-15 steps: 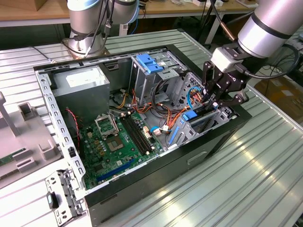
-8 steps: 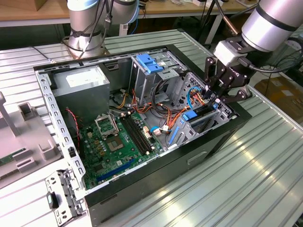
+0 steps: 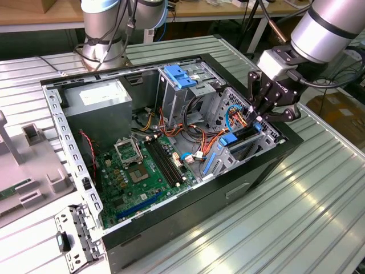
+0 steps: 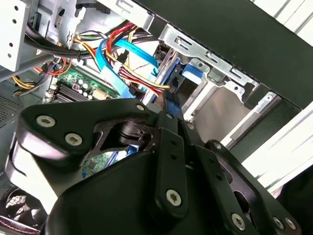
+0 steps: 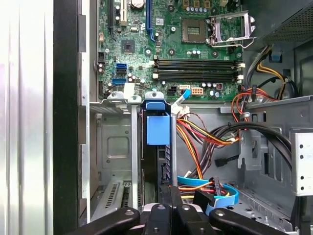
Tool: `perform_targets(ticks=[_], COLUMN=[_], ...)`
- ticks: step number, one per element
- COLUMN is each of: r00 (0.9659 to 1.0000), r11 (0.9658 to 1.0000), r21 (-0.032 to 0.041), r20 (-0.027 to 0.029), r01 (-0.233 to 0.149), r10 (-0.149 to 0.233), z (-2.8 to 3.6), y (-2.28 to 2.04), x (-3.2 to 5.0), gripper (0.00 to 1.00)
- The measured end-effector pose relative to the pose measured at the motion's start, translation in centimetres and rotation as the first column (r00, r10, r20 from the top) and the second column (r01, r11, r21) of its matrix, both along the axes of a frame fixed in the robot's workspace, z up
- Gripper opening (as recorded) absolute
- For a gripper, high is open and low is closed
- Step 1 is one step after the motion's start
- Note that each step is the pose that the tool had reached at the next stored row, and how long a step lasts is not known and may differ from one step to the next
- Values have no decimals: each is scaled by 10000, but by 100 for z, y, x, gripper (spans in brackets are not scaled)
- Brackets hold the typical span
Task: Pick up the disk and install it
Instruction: 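Insert the first disk wire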
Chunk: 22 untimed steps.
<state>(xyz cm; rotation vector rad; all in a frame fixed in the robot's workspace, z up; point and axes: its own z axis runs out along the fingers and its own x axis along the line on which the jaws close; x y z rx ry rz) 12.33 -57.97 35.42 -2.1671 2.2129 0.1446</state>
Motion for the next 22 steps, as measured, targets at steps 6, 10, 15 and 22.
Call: perform_targets(ticks=[6, 10, 15, 22], r00=[9999, 9998, 9998, 9998], r11=[10000, 10000, 10000, 10000], r21=[1, -2, -1, 7], r20=[-113, -195, -208, -208], r01=[1, 0, 1, -1], r10=[-1, 0, -1, 1], z=[-42, -85, -100, -64], y=[0, 0, 0, 0], x=[51, 81, 85, 92], gripper=[11, 11, 11, 11])
